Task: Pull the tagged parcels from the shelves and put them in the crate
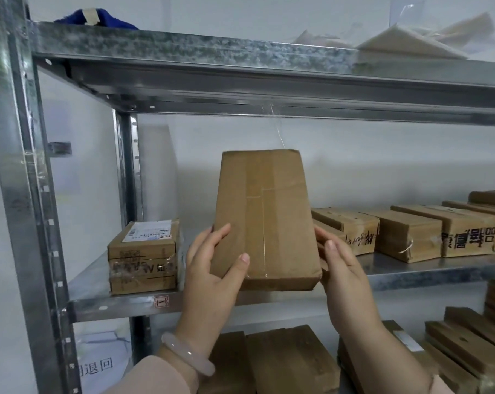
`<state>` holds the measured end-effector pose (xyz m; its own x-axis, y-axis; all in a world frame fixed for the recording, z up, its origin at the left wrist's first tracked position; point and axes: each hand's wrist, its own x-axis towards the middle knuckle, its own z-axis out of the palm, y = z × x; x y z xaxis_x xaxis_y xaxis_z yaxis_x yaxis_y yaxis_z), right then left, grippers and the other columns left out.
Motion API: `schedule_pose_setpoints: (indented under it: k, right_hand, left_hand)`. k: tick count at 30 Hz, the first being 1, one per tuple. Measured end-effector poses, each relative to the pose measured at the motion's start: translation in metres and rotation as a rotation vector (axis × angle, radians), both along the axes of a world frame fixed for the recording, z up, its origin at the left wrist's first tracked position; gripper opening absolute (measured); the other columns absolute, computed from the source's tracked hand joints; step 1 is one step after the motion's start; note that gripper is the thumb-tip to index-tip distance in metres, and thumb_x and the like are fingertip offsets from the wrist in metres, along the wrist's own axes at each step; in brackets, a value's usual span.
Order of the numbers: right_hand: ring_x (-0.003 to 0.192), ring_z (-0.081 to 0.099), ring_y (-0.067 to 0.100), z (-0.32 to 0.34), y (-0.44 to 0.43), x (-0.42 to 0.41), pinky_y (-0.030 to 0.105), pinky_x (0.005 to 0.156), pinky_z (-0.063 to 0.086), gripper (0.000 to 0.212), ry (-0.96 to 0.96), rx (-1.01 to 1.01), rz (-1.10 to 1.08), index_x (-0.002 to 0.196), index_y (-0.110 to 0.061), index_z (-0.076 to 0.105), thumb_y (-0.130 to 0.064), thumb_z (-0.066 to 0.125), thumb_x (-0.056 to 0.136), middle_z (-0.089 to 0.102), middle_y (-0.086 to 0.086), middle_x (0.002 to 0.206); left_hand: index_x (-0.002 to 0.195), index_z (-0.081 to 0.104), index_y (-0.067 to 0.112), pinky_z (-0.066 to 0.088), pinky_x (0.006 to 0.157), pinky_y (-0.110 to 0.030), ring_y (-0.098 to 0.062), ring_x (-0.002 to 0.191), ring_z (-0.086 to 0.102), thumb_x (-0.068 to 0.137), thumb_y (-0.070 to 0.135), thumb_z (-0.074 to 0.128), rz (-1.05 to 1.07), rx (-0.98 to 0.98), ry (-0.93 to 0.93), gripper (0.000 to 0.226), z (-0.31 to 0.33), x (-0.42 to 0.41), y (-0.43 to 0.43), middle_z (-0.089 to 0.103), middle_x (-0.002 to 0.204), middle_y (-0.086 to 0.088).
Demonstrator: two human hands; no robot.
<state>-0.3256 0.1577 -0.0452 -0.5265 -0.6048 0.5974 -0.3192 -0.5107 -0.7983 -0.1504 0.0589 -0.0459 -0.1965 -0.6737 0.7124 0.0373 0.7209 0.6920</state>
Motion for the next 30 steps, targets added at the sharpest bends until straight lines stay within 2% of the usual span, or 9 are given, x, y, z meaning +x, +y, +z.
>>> schedule_pose_setpoints:
  k: [3,8,12,15,19,22,25,27,30]
  right_hand:
    - [0.113,0.056,-0.002,0.003,-0.003,-0.005,0.018,0.08,0.054,0.039,-0.067,-0.029,0.021,0.119,-0.053,0.055,-0.057,0.058,0.08,0.059,-0.023,0.12]
    - [0.123,0.054,0.014,0.005,-0.008,-0.007,0.044,0.104,0.045,0.075,-0.188,0.06,0.303,0.138,-0.047,0.04,-0.069,0.066,0.072,0.054,-0.011,0.137]
    - [0.11,0.06,-0.001,0.007,-0.007,0.005,0.023,0.085,0.053,0.075,-0.164,0.002,0.243,0.133,-0.051,0.04,-0.062,0.071,0.065,0.057,-0.017,0.128]
    - [0.11,0.057,-0.004,0.006,-0.005,0.017,0.017,0.078,0.054,0.087,-0.046,-0.002,0.166,0.138,-0.053,0.032,-0.067,0.075,0.064,0.051,-0.021,0.129]
    - [0.119,0.049,-0.006,0.005,-0.006,0.029,0.024,0.093,0.05,0.075,0.079,-0.029,0.118,0.14,-0.053,0.026,-0.049,0.069,0.079,0.047,-0.029,0.13]
    - [0.113,0.046,-0.018,0.007,-0.003,0.036,0.004,0.081,0.045,0.055,0.092,-0.035,0.177,0.132,-0.062,0.031,-0.046,0.059,0.086,0.047,-0.046,0.118]
    - [0.118,0.042,-0.019,0.007,0.0,0.042,0.004,0.085,0.043,0.046,0.156,-0.008,0.197,0.132,-0.062,0.036,-0.045,0.05,0.091,0.046,-0.045,0.124]
    - [0.127,0.036,-0.015,0.005,-0.001,0.048,0.018,0.101,0.041,0.041,0.211,0.025,0.192,0.133,-0.06,0.038,-0.046,0.047,0.096,0.043,-0.04,0.133]
    - [0.137,0.019,-0.012,0.003,-0.005,0.06,0.031,0.113,0.024,0.042,0.385,0.07,0.106,0.135,-0.059,0.037,-0.05,0.038,0.094,0.028,-0.039,0.145]
  left_hand:
    - [0.124,0.052,0.053,0.034,0.099,-0.008,0.011,0.128,0.034,0.085,0.03,0.067,-0.018,-0.022,0.053,0.048,0.0,0.0,0.0,0.038,0.141,0.02]
    - [0.123,0.052,0.057,0.042,0.107,-0.034,0.0,0.129,0.041,0.088,0.027,0.066,-0.089,0.033,0.02,0.048,0.007,0.002,-0.004,0.042,0.138,0.024]
    - [0.125,0.046,0.061,0.028,0.106,-0.025,-0.001,0.136,0.029,0.081,0.057,0.062,-0.059,0.106,-0.113,0.048,0.015,0.002,0.001,0.032,0.15,0.021]
    - [0.14,0.035,0.052,0.022,0.102,-0.026,-0.001,0.135,0.019,0.06,0.084,0.05,-0.019,0.101,-0.24,0.087,0.019,0.0,0.008,0.019,0.153,0.021]
    - [0.148,0.029,0.035,0.026,0.091,-0.007,0.003,0.125,0.028,0.057,0.083,0.05,0.015,0.071,-0.205,0.105,0.021,-0.005,0.015,0.028,0.142,0.017]
    - [0.137,0.044,0.038,0.037,0.081,0.001,0.014,0.113,0.042,0.072,0.069,0.052,0.067,-0.055,-0.107,0.072,0.017,0.002,0.013,0.042,0.126,0.02]
    - [0.133,0.047,0.045,0.046,0.086,-0.01,0.004,0.116,0.051,0.086,0.052,0.053,0.07,-0.084,-0.023,0.048,0.012,0.008,0.008,0.052,0.13,0.014]
    - [0.135,0.034,0.058,0.046,0.094,-0.022,0.001,0.121,0.049,0.085,0.05,0.058,0.03,-0.041,-0.014,0.055,0.01,0.011,0.007,0.048,0.135,0.018]
    - [0.139,0.012,0.065,0.036,0.094,-0.017,0.005,0.126,0.035,0.062,0.073,0.068,0.006,0.009,-0.07,0.095,0.009,0.013,0.01,0.029,0.139,0.03]
